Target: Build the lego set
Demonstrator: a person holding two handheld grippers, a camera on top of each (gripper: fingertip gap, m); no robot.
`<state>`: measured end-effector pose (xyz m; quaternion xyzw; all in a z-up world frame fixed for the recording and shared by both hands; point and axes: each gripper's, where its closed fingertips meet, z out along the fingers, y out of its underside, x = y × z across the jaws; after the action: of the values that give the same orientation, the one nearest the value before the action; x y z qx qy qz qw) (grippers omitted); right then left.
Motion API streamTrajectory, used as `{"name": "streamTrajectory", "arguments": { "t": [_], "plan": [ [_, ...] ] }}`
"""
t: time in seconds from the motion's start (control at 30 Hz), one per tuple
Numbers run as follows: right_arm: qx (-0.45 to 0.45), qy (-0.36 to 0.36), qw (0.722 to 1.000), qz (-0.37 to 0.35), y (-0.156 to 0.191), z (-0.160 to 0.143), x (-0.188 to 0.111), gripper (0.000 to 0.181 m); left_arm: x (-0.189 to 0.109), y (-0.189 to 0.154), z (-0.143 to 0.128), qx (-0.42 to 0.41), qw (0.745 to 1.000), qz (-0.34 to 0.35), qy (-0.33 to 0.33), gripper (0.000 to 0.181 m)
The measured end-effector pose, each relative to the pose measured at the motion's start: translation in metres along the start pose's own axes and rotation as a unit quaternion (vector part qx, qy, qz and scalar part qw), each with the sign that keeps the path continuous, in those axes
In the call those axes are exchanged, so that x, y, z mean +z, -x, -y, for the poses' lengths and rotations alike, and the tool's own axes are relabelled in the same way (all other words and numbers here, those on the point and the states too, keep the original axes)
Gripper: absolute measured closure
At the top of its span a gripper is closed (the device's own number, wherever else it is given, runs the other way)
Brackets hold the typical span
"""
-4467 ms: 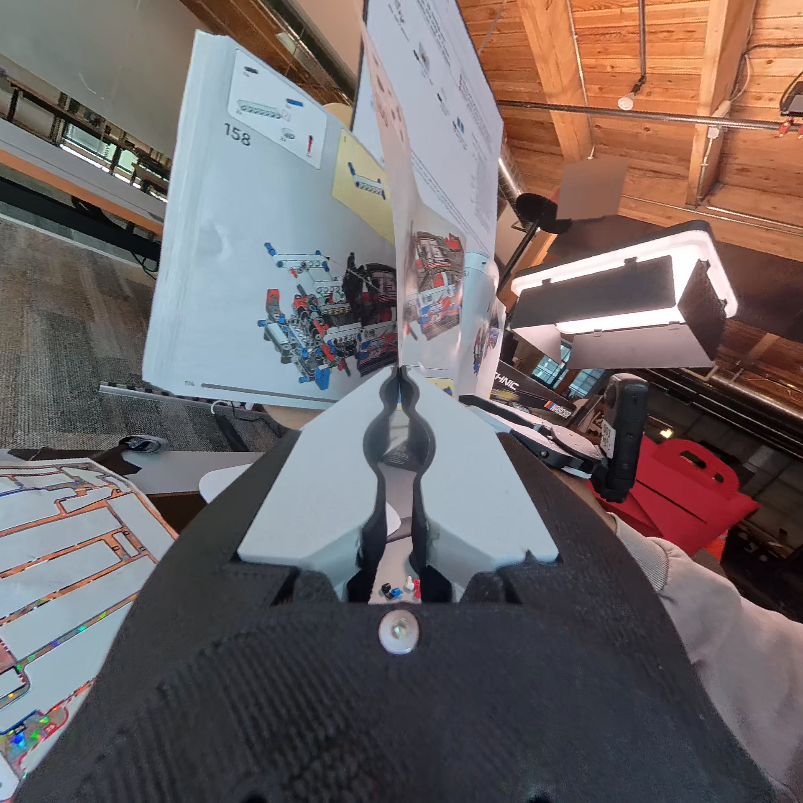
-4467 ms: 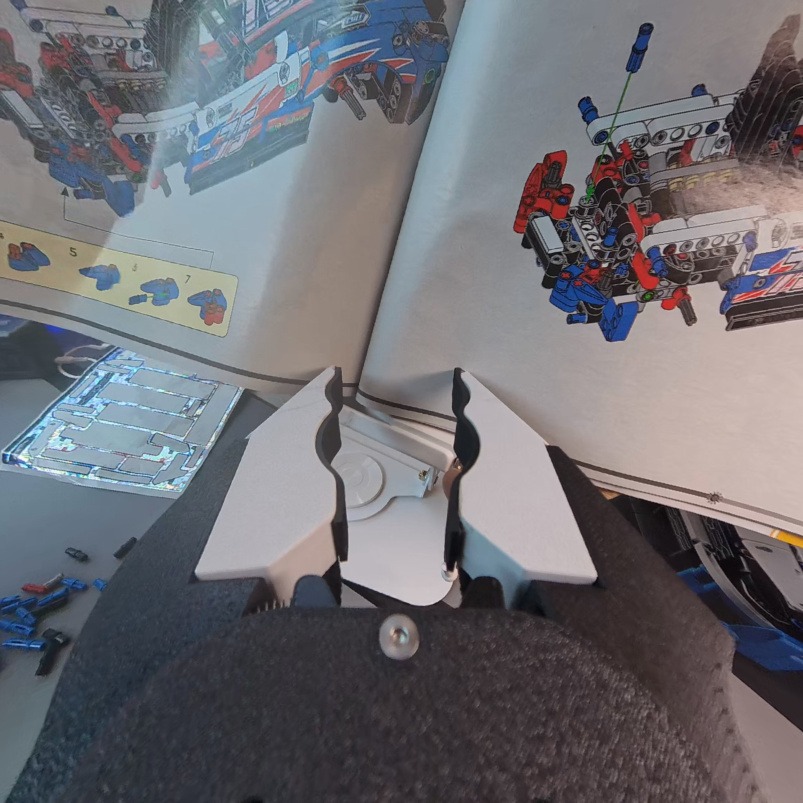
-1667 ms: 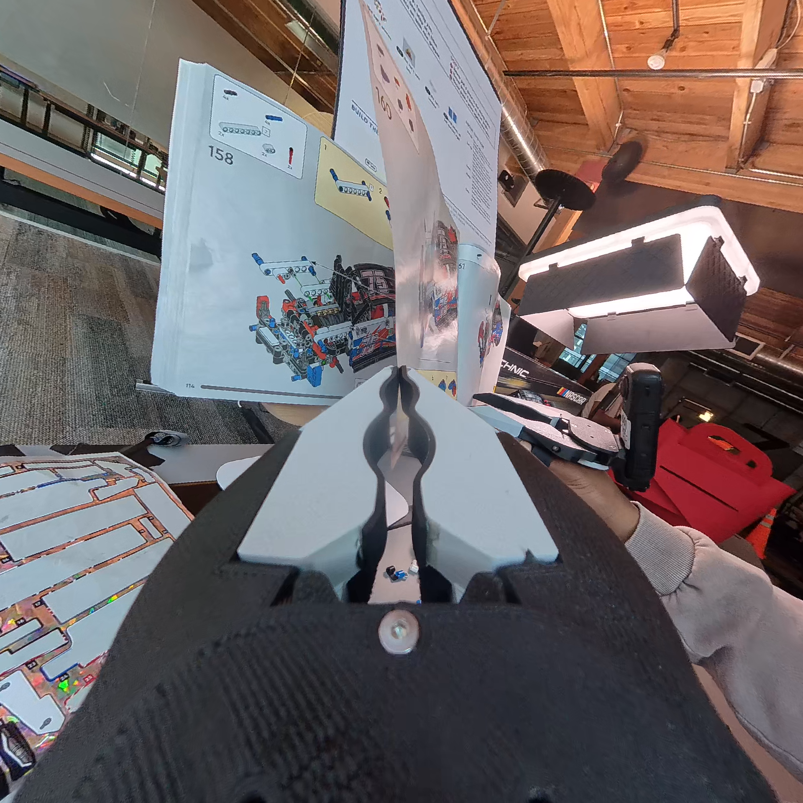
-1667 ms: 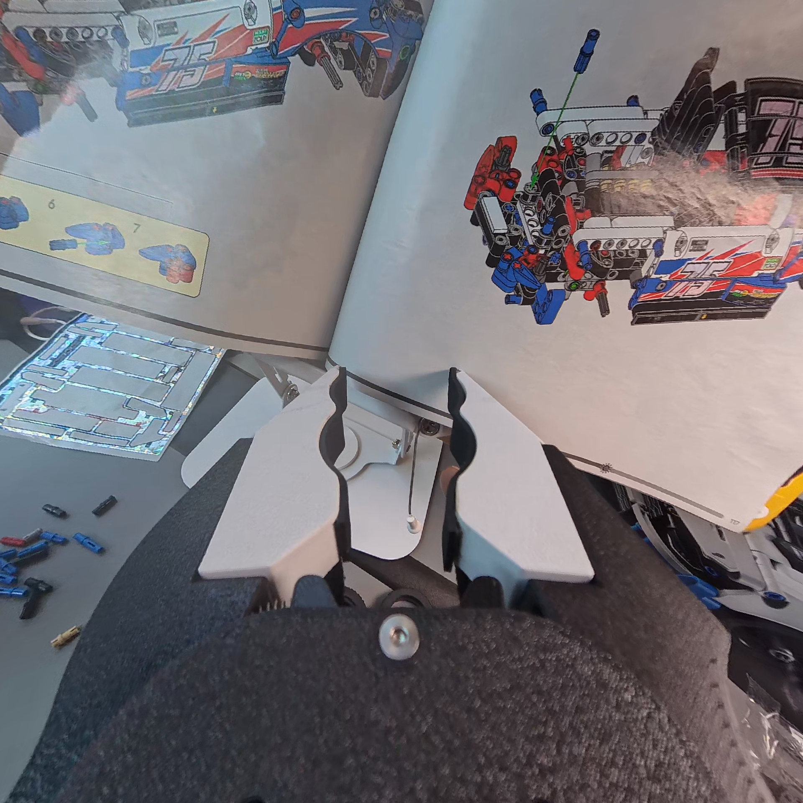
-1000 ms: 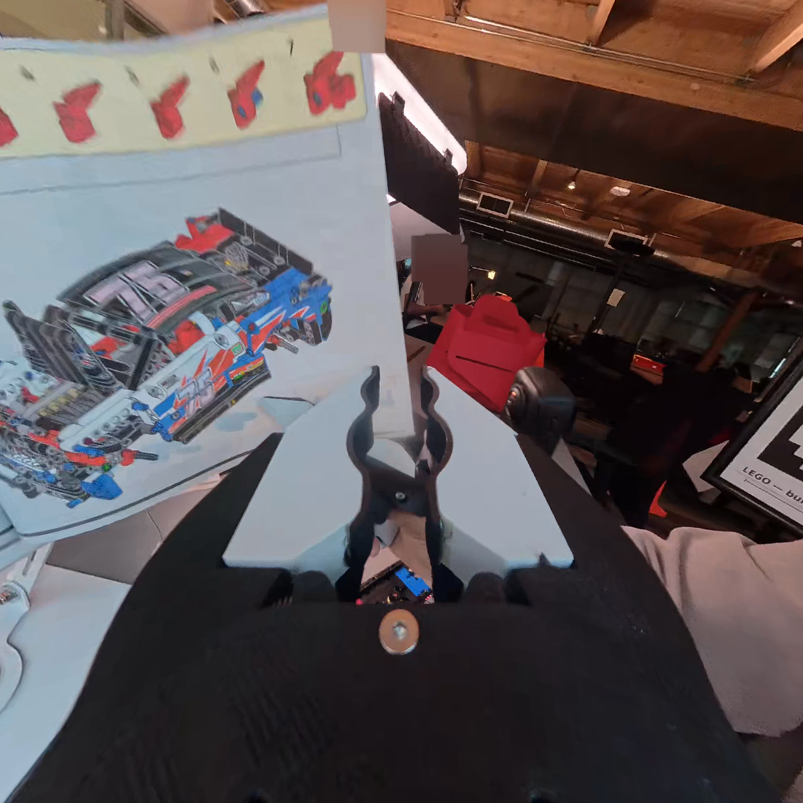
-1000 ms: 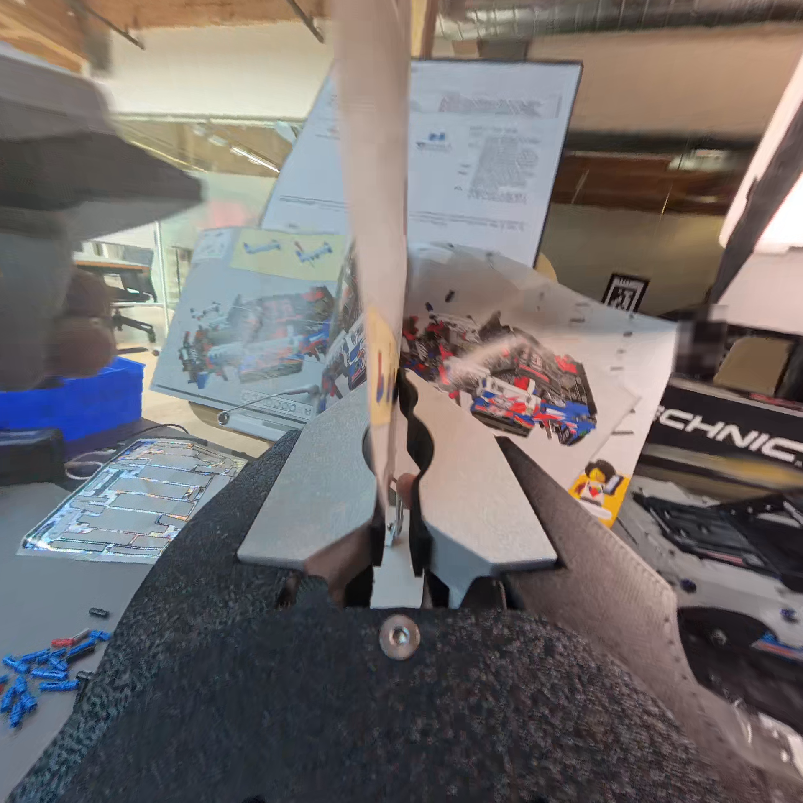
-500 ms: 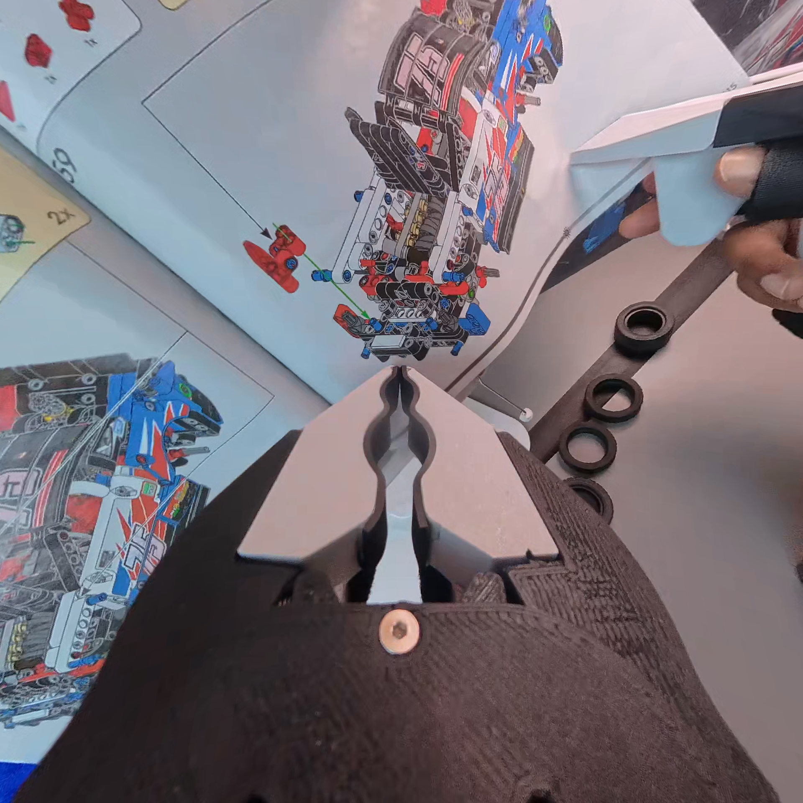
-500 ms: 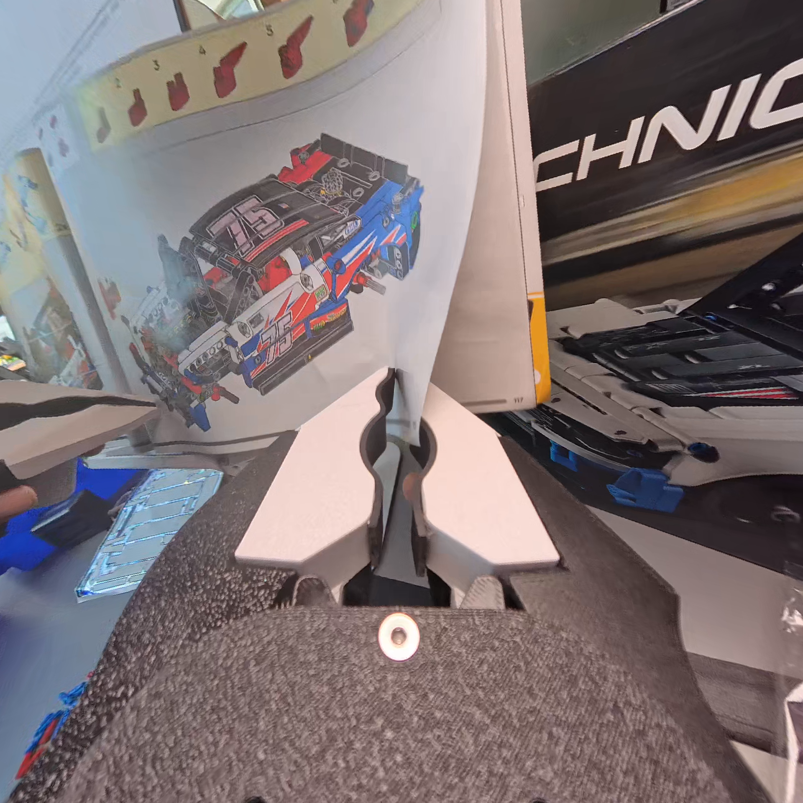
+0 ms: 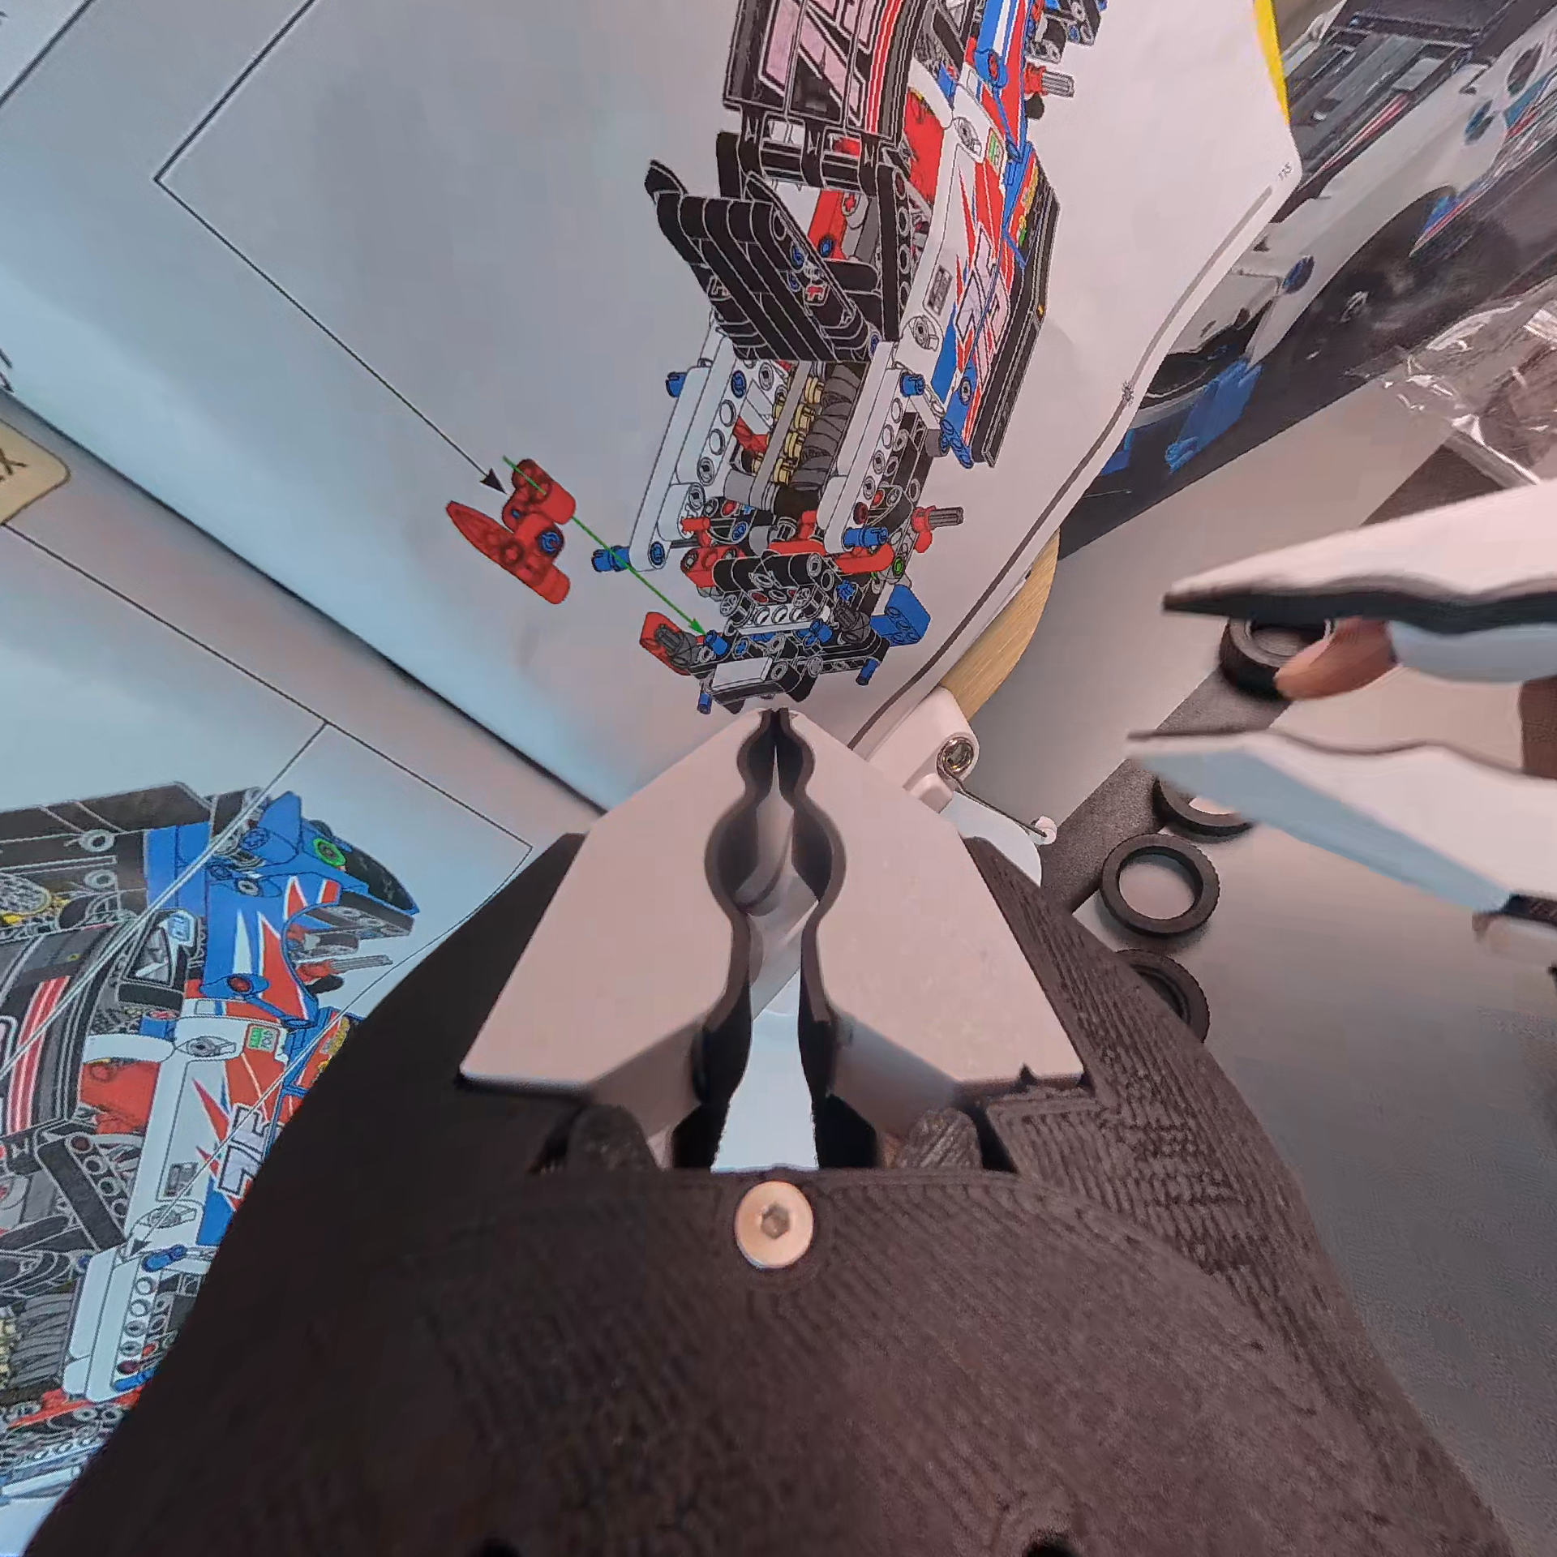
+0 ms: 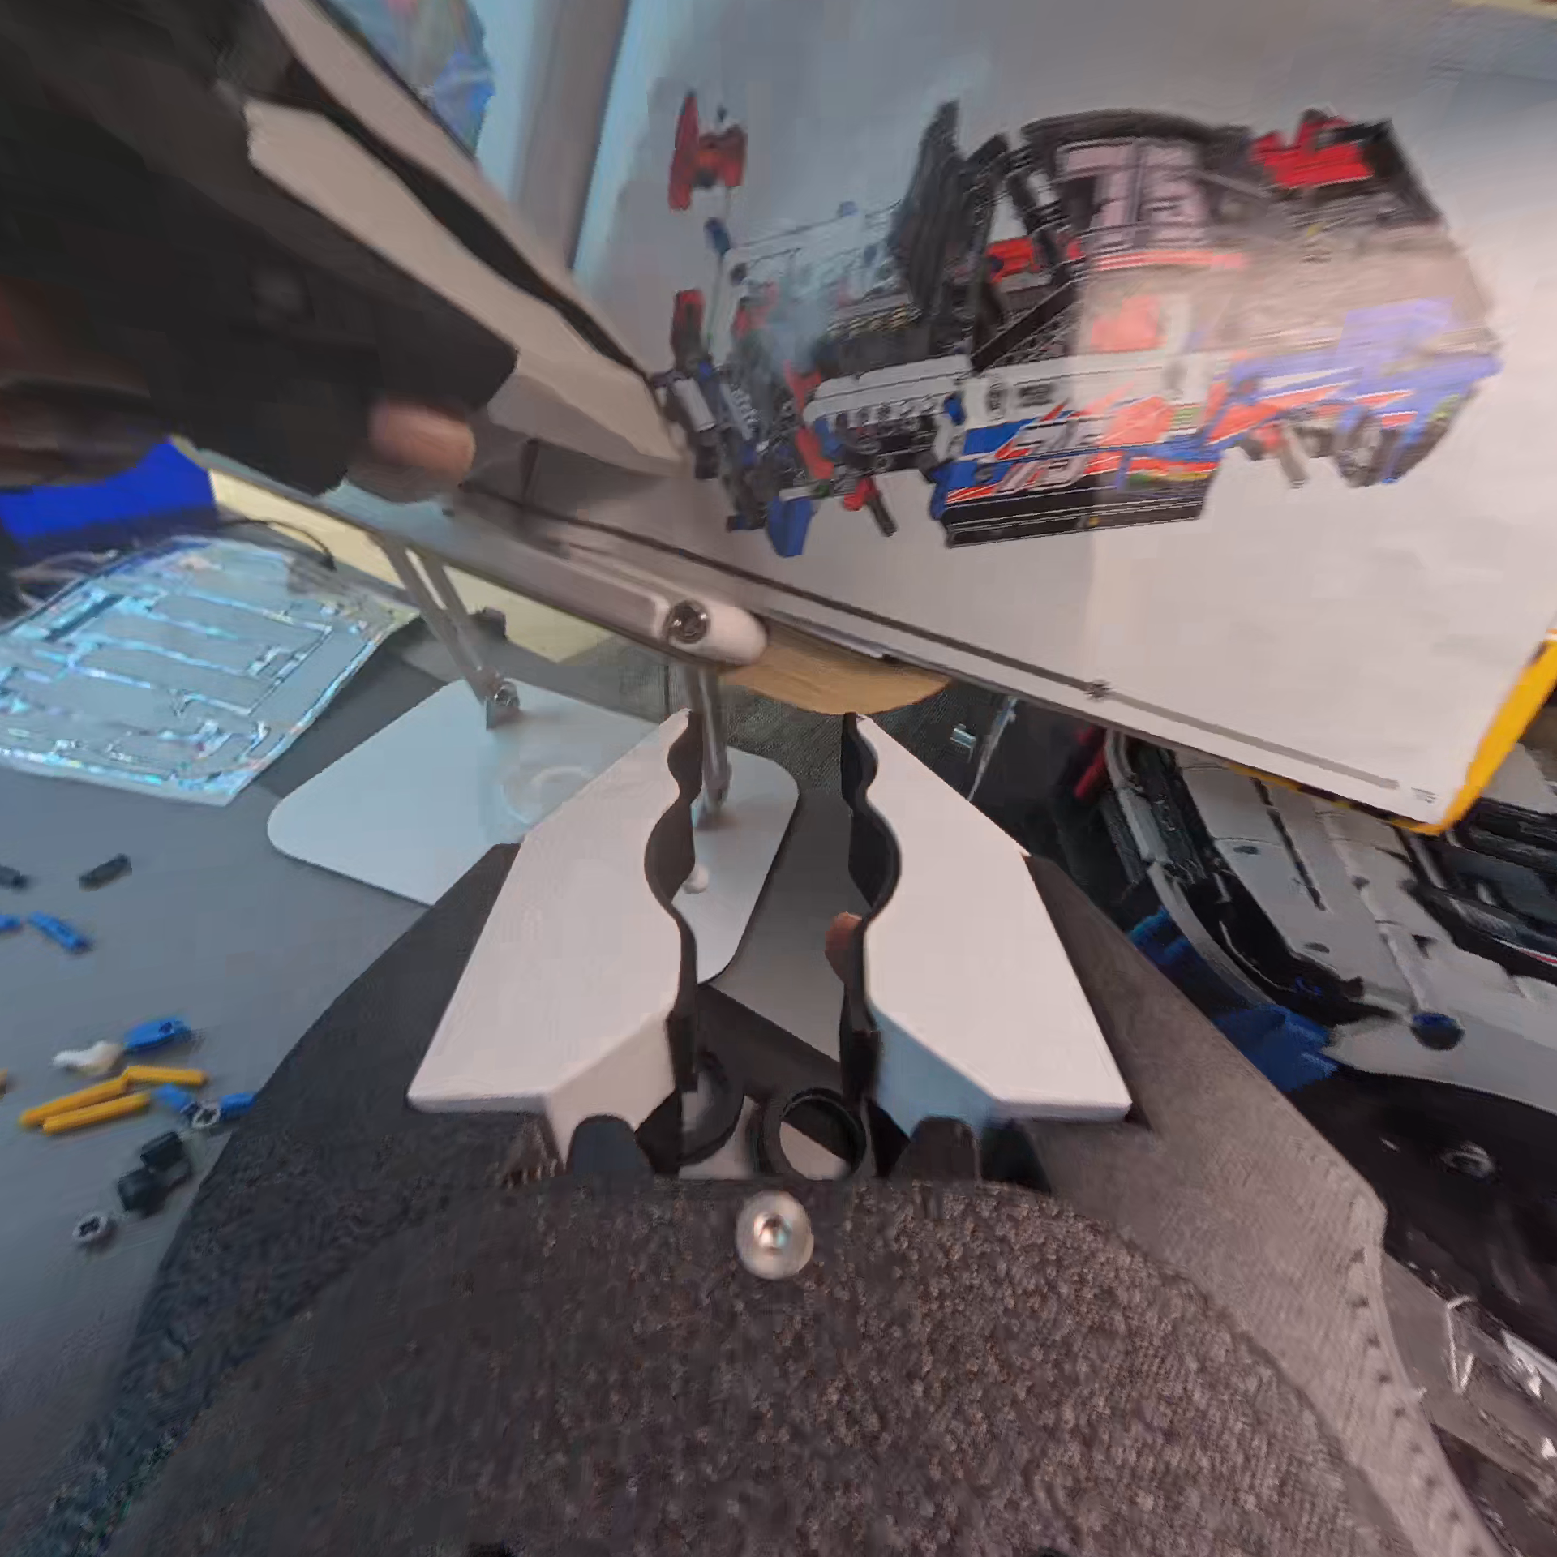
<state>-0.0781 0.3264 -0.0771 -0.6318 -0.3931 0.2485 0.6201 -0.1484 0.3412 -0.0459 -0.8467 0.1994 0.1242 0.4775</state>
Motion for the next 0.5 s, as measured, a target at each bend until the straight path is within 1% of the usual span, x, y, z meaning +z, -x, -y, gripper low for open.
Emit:
{"name": "streamTrajectory", "arguments": {
  "t": [0.03, 0.1, 0.13, 0.17, 0.2, 0.23, 0.27, 0.3, 0.33, 0.4, 0.43, 0.47, 0.5],
  "plan": [
    [-0.02, 0.024, 0.999, 0.017, 0.013, -0.01, 0.007, 0.147, 0.0, 0.0, 0.0, 0.001, 1.0, -0.001, 0.0, 0.181],
    [-0.037, 0.068, 0.996, 0.038, 0.031, -0.029, 0.02, 0.131, 0.0, 0.0, 0.0, 0.001, 1.0, -0.002, -0.001, 0.181],
    [-0.037, 0.083, 0.995, 0.042, 0.036, -0.035, 0.025, 0.129, 0.0, 0.0, 0.0, 0.001, 1.0, -0.002, -0.002, 0.181],
    [-0.039, 0.093, 0.994, 0.035, 0.037, -0.038, 0.03, 0.133, 0.0, 0.0, 0.0, 0.001, 1.0, -0.002, -0.002, 0.181],
    [-0.05, 0.096, 0.994, 0.019, 0.033, -0.039, 0.035, 0.143, 0.0, 0.0, 0.0, 0.002, 1.0, -0.002, -0.001, 0.181],
    [-0.065, 0.096, 0.993, 0.005, 0.029, -0.038, 0.037, 0.155, 0.0, 0.0, 0.0, 0.003, 1.0, -0.003, -0.001, 0.181],
    [-0.076, 0.092, 0.993, -0.004, 0.026, -0.036, 0.039, 0.173, 0.0, 0.0, 0.0, 0.004, 1.0, -0.003, 0.0, 0.181],
    [-0.086, 0.089, 0.992, -0.006, 0.025, -0.035, 0.038, 0.181, 0.0, 0.0, 0.0, 0.004, 1.0, -0.004, 0.002, 0.181],
    [-0.103, 0.091, 0.99, -0.014, 0.021, -0.034, 0.036, 0.181, 0.0, 0.0, 0.0, 0.005, 1.0, -0.005, 0.003, 0.181],
    [-0.176, 0.083, 0.979, -0.062, 0.003, -0.027, 0.027, 0.181, 0.0, 0.0, -0.001, 0.005, 1.0, -0.007, 0.006, 0.181],
    [-0.225, 0.076, 0.968, -0.087, -0.004, -0.019, 0.022, 0.18, 0.001, 0.0, -0.001, 0.004, 1.0, -0.008, 0.007, 0.181],
    [-0.28, 0.078, 0.95, -0.111, -0.008, -0.011, 0.018, 0.181, 0.001, 0.0, -0.001, 0.005, 1.0, -0.008, 0.01, 0.181],
    [-0.345, 0.083, 0.925, -0.137, -0.01, -0.004, 0.015, 0.18, 0.001, 0.0, -0.001, 0.006, 1.0, -0.007, 0.012, 0.181]
  ]
}}
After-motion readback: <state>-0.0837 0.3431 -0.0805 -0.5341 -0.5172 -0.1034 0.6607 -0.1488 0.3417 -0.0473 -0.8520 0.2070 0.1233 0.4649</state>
